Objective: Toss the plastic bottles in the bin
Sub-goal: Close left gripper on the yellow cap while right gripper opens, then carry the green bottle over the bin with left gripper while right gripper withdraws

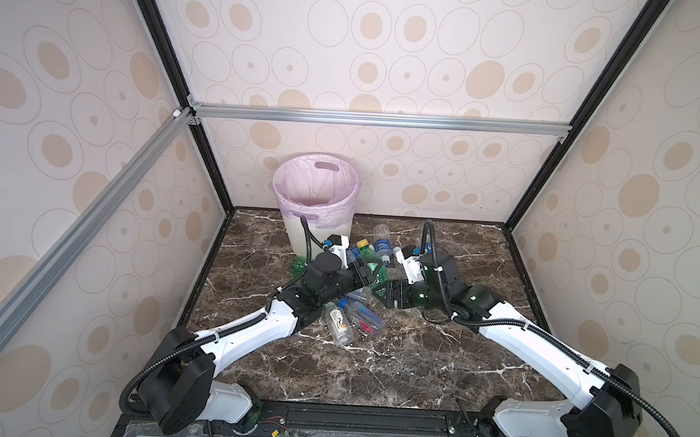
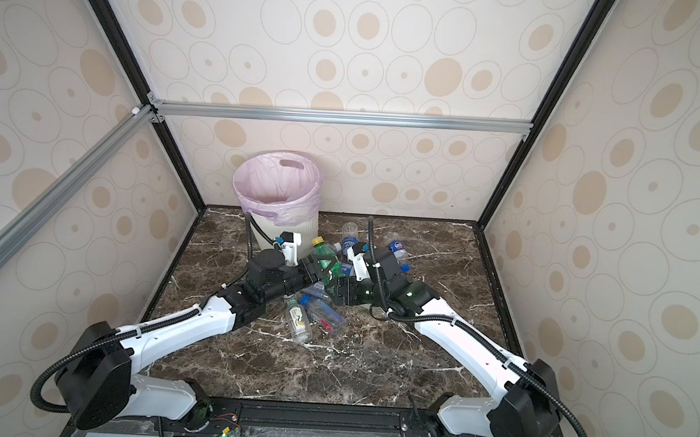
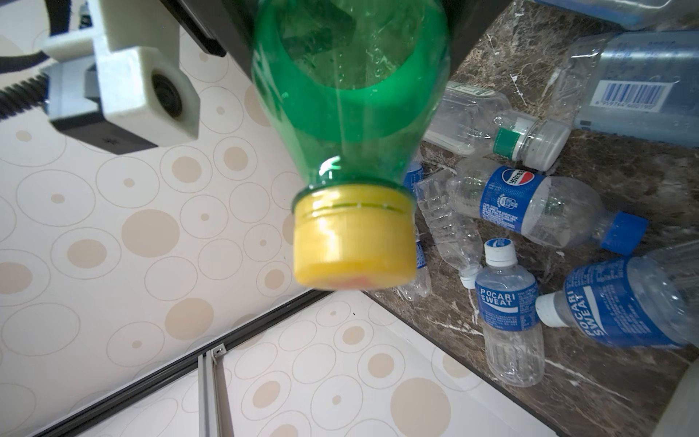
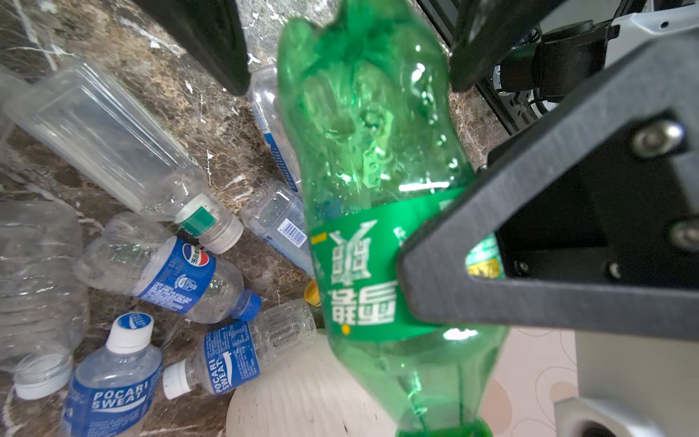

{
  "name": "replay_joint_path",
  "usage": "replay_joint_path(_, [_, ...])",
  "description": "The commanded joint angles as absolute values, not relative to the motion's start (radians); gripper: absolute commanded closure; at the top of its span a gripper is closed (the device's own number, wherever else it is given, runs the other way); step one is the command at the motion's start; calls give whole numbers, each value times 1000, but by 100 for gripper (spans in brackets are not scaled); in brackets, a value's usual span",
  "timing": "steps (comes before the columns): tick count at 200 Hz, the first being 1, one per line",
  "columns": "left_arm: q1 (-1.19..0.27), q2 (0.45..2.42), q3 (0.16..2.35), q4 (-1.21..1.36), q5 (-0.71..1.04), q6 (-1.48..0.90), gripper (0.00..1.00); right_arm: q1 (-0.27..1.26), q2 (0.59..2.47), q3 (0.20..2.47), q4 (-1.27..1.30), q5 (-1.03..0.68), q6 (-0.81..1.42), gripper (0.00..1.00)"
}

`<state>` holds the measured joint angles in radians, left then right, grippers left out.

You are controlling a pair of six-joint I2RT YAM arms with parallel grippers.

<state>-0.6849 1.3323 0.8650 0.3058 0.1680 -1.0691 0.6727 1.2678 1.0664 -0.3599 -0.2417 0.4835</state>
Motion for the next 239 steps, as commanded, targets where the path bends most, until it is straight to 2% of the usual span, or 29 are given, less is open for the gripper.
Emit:
replay_joint_path(1, [-669,1274,926,211,105,-1000,48,672,1226,1071,-384,-203,465,6])
replay_joint_path(16, [-655,1250,949,159,81,-963,48,671,1208,1081,-387,-180,450,0])
replay_joint_path(71, [-587,1220,1154,-83,-37,-764,47,673,1172,1152,-287,-137,409,0])
replay_joint_path(122, [-529,1280,1451,-206,-159,-566,45,677,1265,1328,-204,-147,385,0])
replay_joint_path(178, [-505,1375,1749,-210,-287,-382,44,692,1374,1544,-173,-162,343,0])
replay_joint_path(218, [-490,1395,1825,-142,-343,-299,44,692,1414,1644,-206,-151,300,0])
replay_joint_path(239, [-454,1432,1843,-129,-317,-312,44,690,1423,1643,-214,-138,289,0])
